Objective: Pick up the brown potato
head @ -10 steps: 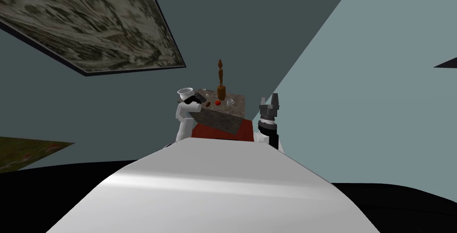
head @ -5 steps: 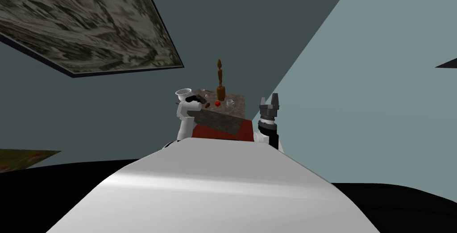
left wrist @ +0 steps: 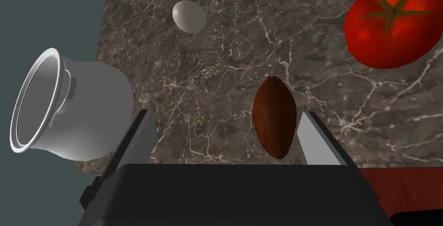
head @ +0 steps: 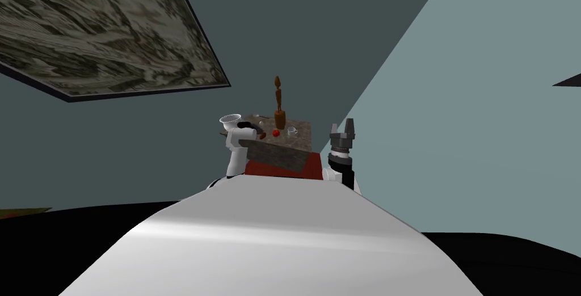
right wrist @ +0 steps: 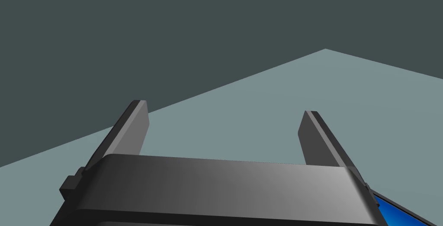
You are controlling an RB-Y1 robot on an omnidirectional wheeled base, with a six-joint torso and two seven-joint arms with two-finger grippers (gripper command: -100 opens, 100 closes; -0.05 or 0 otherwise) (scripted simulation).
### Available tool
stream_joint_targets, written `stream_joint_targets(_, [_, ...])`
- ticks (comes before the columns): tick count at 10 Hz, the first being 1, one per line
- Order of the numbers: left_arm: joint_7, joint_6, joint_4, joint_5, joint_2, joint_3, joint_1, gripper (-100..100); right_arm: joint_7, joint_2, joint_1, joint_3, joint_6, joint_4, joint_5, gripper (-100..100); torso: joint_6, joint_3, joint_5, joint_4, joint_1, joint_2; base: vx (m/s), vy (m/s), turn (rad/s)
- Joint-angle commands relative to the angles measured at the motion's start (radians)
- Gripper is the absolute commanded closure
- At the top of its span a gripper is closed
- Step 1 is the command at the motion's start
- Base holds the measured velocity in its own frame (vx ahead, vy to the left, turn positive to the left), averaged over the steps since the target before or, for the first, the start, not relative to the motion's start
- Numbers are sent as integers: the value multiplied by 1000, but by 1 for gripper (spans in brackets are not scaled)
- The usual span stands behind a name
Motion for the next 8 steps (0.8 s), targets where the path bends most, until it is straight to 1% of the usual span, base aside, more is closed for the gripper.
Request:
stream_joint_targets(1, [13,46,6,0,-3,1,-8,-100,0,0,0,0,0,0,0,0,0,0,0,0,0,0,50,46,-32])
stream_joint_targets(2, [32,76,22,7,-6,7,-16,-100,0,0,0,0,0,0,0,0,0,0,0,0,0,1,60,53,-53])
stream_joint_targets(3, [32,97,22,7,-6,7,-16,-100,0,0,0,0,0,0,0,0,0,0,0,0,1,0,51,49,-36])
stream_joint_targets(4, [49,129,38,14,-10,11,-23,-100,0,0,0,0,0,0,0,0,0,0,0,0,0,1,57,52,-66])
stream_joint_targets(5, [49,145,38,14,-10,11,-23,-100,0,0,0,0,0,0,0,0,0,0,0,0,0,0,50,48,-33])
stream_joint_targets(6, [63,181,53,22,-14,16,-26,-100,0,0,0,0,0,0,0,0,0,0,0,0,0,1,61,42,-50])
stream_joint_targets(7, [63,190,53,22,-14,16,-26,-100,0,0,0,0,0,0,0,0,0,0,0,0,0,0,52,45,-34])
stream_joint_targets(8, [76,223,69,30,-18,19,-28,-100,0,0,0,0,0,0,0,0,0,0,0,0,0,1,64,52,-50])
